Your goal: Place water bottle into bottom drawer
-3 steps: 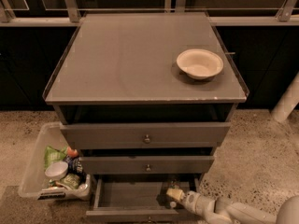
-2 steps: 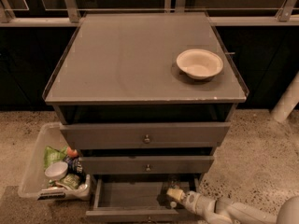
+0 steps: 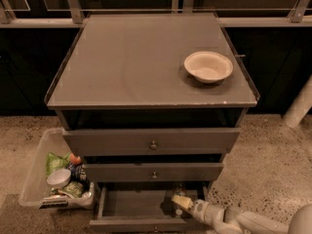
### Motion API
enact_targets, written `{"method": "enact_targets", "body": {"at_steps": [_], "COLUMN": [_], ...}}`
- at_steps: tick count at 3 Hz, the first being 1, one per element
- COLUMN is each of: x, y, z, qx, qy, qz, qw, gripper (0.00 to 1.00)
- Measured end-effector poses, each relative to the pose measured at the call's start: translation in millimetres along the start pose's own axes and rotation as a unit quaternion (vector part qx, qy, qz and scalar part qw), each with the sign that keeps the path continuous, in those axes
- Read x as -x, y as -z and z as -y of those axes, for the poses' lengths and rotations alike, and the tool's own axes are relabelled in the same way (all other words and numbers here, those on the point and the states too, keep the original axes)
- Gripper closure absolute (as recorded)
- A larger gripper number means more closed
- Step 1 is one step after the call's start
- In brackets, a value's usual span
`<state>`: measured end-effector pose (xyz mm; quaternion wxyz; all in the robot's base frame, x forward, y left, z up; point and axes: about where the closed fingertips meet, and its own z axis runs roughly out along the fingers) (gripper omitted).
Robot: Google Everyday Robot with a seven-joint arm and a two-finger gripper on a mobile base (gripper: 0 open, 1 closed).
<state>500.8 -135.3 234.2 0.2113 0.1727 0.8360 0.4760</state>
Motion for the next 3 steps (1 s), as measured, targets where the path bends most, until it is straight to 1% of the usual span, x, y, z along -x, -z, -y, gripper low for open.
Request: {"method": "enact_targets", "body": {"at_steps": [1, 2, 3], "x": [0.0, -0.1, -0.1], "y": [0.0, -0.1, -0.1], "z": [0.0, -0.1, -0.1], "qx": [0.000, 0.000, 0.000], "qy": [0.000, 0.000, 0.000], "qz": [0.000, 0.000, 0.000], "qw": [1.0000, 1.0000, 1.0000], "gripper": [0.12, 0.00, 0.00]}}
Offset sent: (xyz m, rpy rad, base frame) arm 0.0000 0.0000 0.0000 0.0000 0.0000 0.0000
